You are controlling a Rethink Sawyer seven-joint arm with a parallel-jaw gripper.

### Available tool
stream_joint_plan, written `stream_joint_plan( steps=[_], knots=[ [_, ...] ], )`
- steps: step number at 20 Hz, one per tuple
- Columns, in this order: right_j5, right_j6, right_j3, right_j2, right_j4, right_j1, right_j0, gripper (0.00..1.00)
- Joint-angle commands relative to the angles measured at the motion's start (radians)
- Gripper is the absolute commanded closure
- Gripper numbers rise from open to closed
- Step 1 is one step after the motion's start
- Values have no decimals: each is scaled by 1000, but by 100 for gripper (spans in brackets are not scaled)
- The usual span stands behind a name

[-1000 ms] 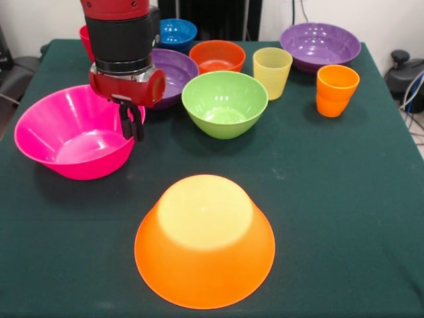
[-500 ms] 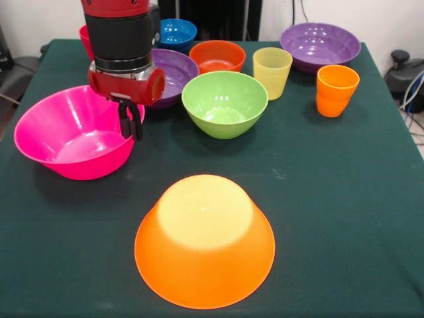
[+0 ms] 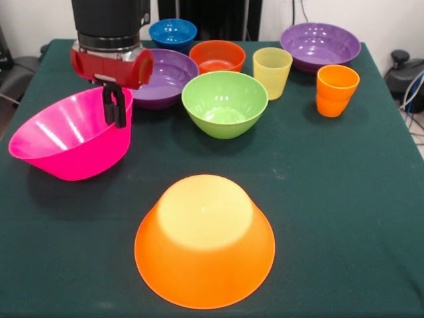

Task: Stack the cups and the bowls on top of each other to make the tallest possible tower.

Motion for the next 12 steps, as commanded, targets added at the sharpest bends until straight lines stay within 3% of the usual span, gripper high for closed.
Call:
stream_joint_plan(
  steps=[1, 7, 12],
  knots=[
    [107, -135, 12, -12, -26, -25, 56, 100],
    [51, -106, -6, -28, -56, 43, 58, 100],
    [62, -113, -6, -29, -53, 30, 58, 100]
  ],
)
